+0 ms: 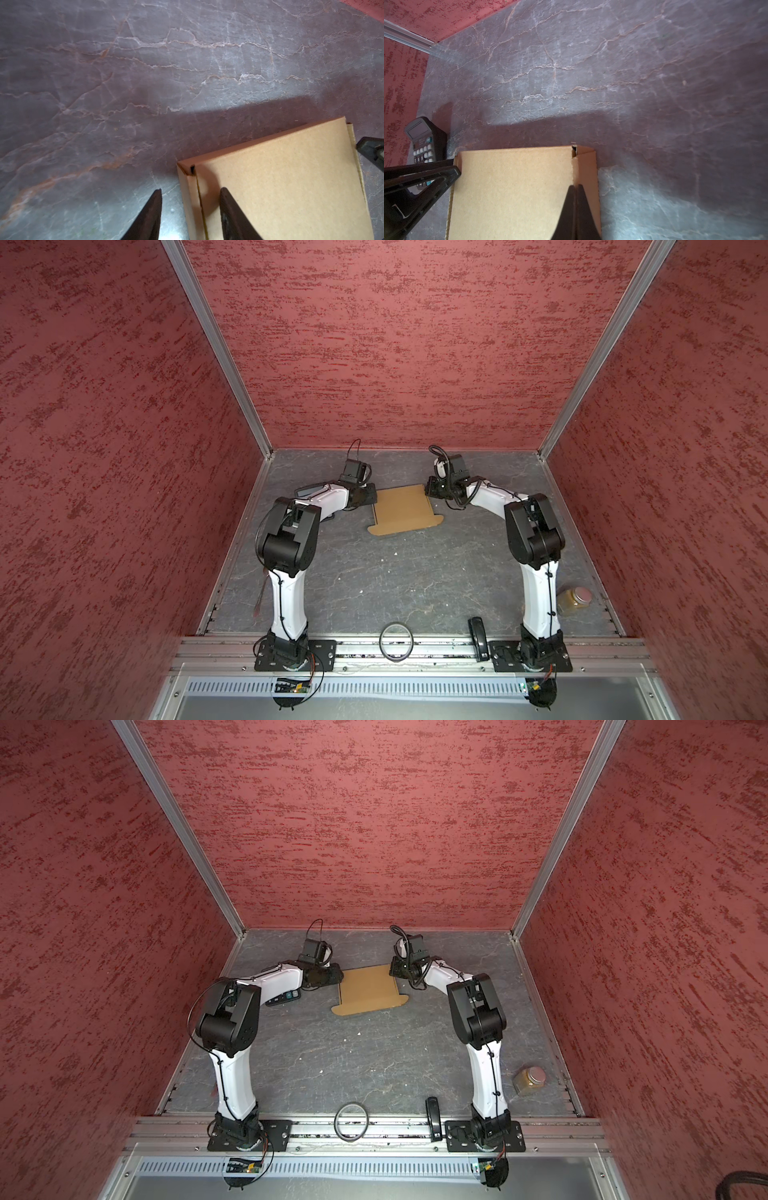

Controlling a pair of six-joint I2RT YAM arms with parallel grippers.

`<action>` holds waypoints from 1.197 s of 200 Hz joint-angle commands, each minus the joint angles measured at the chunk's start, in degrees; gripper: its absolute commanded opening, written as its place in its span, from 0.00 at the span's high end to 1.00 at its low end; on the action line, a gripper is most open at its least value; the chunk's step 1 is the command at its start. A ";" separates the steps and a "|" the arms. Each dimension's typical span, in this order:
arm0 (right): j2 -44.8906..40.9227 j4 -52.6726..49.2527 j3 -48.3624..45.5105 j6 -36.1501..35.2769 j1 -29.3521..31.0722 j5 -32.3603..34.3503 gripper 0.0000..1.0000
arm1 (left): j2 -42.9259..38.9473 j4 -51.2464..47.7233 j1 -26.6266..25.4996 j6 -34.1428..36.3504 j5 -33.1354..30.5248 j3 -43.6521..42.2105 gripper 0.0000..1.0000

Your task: Fold the paper box

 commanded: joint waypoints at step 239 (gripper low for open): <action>-12.60 -1.09 -10.27 4.96 2.03 2.99 0.71 | -13.04 -16.83 1.12 2.54 5.45 -2.45 0.60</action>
